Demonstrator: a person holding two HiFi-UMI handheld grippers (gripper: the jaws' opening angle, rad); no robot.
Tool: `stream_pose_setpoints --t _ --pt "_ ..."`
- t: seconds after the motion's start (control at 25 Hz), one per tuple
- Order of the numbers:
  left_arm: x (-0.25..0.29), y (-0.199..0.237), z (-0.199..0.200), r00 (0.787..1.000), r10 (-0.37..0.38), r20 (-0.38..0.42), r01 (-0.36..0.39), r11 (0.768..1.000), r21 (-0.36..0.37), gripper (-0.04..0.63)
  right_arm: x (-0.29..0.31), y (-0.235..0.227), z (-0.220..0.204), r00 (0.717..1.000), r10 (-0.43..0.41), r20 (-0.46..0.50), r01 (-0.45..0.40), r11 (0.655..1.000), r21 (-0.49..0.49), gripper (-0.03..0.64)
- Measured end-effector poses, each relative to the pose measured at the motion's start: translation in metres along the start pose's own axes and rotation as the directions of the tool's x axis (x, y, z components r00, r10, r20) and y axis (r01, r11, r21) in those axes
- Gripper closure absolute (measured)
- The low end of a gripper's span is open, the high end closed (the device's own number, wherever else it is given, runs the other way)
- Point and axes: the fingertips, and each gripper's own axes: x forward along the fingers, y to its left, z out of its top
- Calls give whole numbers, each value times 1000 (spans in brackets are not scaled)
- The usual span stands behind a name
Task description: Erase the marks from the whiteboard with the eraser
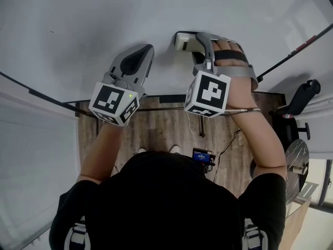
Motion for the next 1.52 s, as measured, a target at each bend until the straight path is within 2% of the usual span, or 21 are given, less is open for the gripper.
stream_pose_setpoints --t 0.24,0.44,0.6,0.72,0.84,1.08,1.16,1.32,1.52 --pt "-5 -5 -1 1000 -1 -4 1 1000 5 589 -9 4 0 996 -67 54 68 997 -25 394" --pt "-6 -8 -1 1000 1 -8 -1 1000 13 589 -31 9 5 990 -80 120 79 997 13 393" --pt "-14 -8 3 1000 7 10 -8 1000 17 589 -53 -3 8 969 -143 200 118 985 129 393" --pt "-23 -9 4 999 3 33 -3 1000 17 589 -71 -12 8 937 -215 276 138 952 274 393" --pt "-29 -13 4 999 -9 35 9 1000 10 589 -87 -15 2 899 -272 344 112 901 419 393" --pt "-42 -23 -4 998 -39 52 39 999 -1 589 -103 -2 1 823 -306 479 -63 789 611 393" --pt "-45 -29 -7 997 -49 58 49 999 3 589 -105 4 -1 799 -325 506 -125 733 669 393" --pt "-49 -41 -14 995 -85 58 84 996 11 589 -103 19 -8 759 -345 552 -286 585 759 393" --pt "-58 -54 -34 992 -122 32 123 992 -15 589 -103 50 -14 719 -372 588 -414 451 791 393"
